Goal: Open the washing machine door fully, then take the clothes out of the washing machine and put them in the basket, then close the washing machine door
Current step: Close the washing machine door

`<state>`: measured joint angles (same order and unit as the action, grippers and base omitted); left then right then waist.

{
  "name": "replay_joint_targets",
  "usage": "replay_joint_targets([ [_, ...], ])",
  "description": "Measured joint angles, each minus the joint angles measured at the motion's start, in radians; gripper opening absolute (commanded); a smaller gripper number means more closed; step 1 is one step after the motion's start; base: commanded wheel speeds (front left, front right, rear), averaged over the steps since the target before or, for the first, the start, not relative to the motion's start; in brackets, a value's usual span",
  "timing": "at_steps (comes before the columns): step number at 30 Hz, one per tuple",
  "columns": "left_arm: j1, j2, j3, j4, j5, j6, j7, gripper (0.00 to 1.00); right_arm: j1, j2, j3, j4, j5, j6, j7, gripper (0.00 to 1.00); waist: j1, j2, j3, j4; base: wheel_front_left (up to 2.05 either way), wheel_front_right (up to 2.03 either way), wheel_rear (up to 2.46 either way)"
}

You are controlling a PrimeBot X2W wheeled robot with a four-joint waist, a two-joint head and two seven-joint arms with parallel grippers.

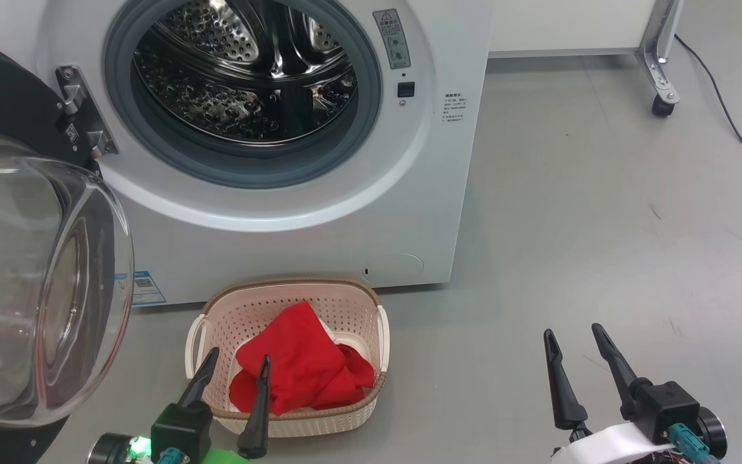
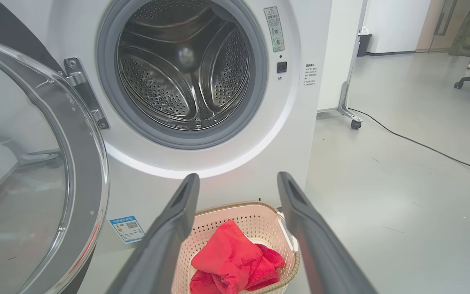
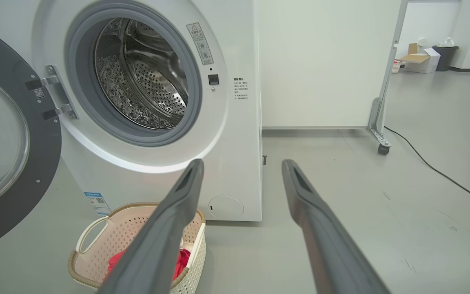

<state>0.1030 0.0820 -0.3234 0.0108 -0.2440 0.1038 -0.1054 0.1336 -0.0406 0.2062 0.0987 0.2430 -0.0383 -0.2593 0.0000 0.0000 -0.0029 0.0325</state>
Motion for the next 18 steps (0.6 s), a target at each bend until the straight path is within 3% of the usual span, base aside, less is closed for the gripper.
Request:
replay_joint_targets([
  [18,0.000,0.002,-0.002,0.001,0.016,0.000,0.009,1.00,0.011,0.000,-0.026,0.003,0.000,-0.008,0.000,1.00,0.0000,0.0000,-0.004,0.046,0.00,0.00,0.00],
])
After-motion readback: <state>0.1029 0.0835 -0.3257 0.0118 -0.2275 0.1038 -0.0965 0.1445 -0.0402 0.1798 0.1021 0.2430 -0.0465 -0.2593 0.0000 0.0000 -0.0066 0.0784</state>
